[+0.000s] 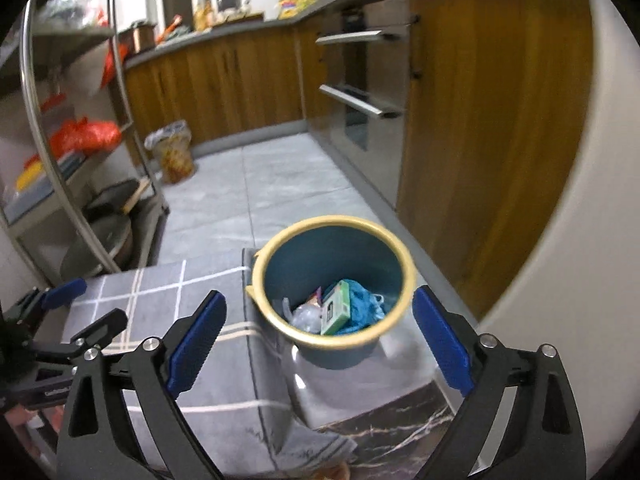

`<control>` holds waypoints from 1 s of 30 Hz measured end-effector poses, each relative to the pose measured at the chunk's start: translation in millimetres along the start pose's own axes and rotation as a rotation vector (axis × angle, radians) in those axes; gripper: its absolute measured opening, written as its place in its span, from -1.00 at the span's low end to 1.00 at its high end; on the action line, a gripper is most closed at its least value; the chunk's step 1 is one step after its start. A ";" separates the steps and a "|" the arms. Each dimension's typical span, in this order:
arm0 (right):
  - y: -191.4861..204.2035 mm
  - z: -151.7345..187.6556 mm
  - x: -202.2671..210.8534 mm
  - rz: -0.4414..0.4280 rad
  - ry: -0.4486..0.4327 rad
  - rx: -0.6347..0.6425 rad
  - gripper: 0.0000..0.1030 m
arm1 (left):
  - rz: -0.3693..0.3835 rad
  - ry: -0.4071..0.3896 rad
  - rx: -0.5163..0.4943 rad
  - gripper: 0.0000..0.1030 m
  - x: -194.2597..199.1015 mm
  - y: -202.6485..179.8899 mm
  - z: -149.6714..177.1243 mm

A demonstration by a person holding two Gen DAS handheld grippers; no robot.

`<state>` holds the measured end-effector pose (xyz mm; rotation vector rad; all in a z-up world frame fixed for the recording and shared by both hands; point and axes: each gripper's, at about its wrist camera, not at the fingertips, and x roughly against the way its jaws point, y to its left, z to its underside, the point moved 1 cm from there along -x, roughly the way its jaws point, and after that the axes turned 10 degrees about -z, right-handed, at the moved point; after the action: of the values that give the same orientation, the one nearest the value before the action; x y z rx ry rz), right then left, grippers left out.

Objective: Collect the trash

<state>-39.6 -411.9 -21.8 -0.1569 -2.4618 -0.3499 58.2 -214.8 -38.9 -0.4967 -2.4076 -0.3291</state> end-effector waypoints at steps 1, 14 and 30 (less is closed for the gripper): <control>-0.2 3.9 8.2 -0.004 -0.017 -0.012 0.86 | -0.003 -0.008 -0.012 0.89 6.5 -2.8 0.5; 18.1 15.9 59.1 0.065 -0.247 0.015 0.91 | -0.040 -0.193 0.029 0.89 63.7 -12.9 -1.6; 27.0 14.9 56.8 0.061 -0.248 0.039 0.91 | -0.029 -0.137 0.099 0.89 47.0 1.4 3.5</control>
<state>-87.8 -380.3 7.4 -0.2728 -2.6995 -0.2694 23.2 -199.8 -11.2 -0.4532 -2.5517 -0.1923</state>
